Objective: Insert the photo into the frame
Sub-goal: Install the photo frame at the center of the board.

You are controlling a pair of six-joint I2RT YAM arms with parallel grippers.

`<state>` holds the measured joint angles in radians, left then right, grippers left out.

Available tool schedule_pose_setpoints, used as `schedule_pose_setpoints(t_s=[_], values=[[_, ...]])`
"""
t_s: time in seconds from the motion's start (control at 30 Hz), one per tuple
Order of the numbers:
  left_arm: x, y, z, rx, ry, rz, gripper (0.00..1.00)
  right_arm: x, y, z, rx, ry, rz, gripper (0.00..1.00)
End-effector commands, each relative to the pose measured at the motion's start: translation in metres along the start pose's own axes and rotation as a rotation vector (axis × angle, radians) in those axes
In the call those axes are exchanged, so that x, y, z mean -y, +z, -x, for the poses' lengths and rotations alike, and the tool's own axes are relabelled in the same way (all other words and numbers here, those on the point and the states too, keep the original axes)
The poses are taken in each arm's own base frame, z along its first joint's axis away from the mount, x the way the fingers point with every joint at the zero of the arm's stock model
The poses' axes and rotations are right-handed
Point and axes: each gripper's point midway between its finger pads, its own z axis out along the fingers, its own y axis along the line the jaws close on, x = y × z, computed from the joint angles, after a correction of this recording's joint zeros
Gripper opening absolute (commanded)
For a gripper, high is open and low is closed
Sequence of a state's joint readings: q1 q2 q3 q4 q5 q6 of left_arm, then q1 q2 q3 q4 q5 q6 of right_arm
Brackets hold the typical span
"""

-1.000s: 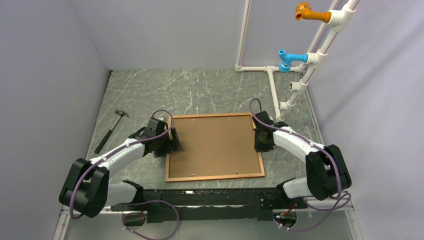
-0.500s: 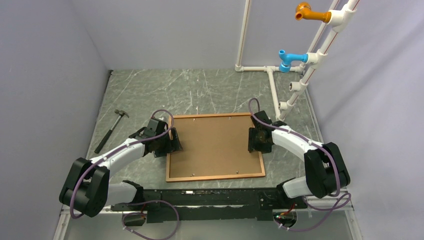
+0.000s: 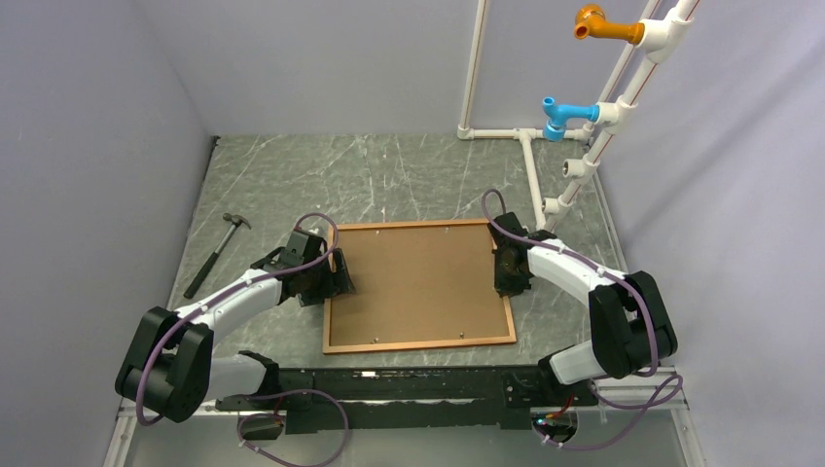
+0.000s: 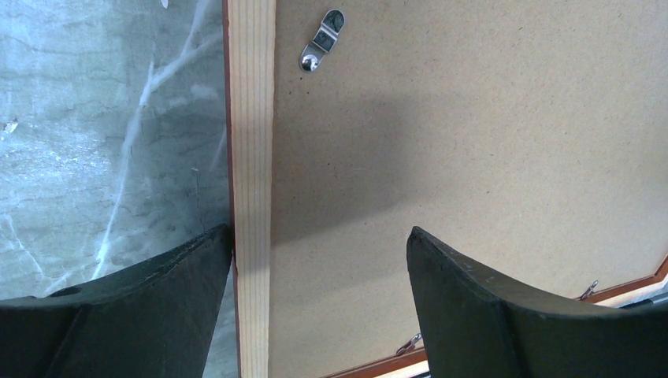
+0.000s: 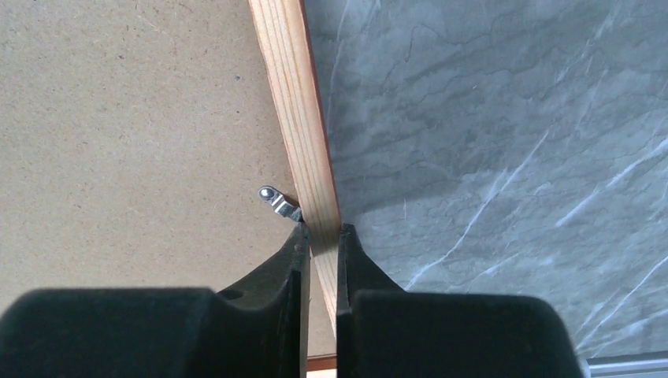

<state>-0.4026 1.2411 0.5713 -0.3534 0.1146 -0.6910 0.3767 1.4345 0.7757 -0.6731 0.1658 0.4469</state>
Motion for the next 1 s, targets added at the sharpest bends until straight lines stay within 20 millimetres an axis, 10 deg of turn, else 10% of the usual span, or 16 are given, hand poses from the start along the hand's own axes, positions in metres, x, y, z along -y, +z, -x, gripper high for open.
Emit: schedule_pose_setpoints(t_s=[0.0,0.1,0.27,0.97], values=[[0.016,0.000,0.004,-0.002,0.019,-0.066,0.84,-0.020,0.005,0.021,0.066,0.043,0.075,0.18],[0.017,0.000,0.004,-0.004,0.018,-0.067,0.84,-0.020,-0.001,0.024,0.086,0.039,0.080,0.56],[0.017,0.001,0.004,-0.005,0.019,-0.069,0.84,-0.016,-0.001,0.027,0.085,0.039,0.051,0.72],[0.016,0.003,0.002,-0.013,0.020,-0.068,0.83,-0.014,-0.003,0.023,0.059,0.038,0.063,0.59]])
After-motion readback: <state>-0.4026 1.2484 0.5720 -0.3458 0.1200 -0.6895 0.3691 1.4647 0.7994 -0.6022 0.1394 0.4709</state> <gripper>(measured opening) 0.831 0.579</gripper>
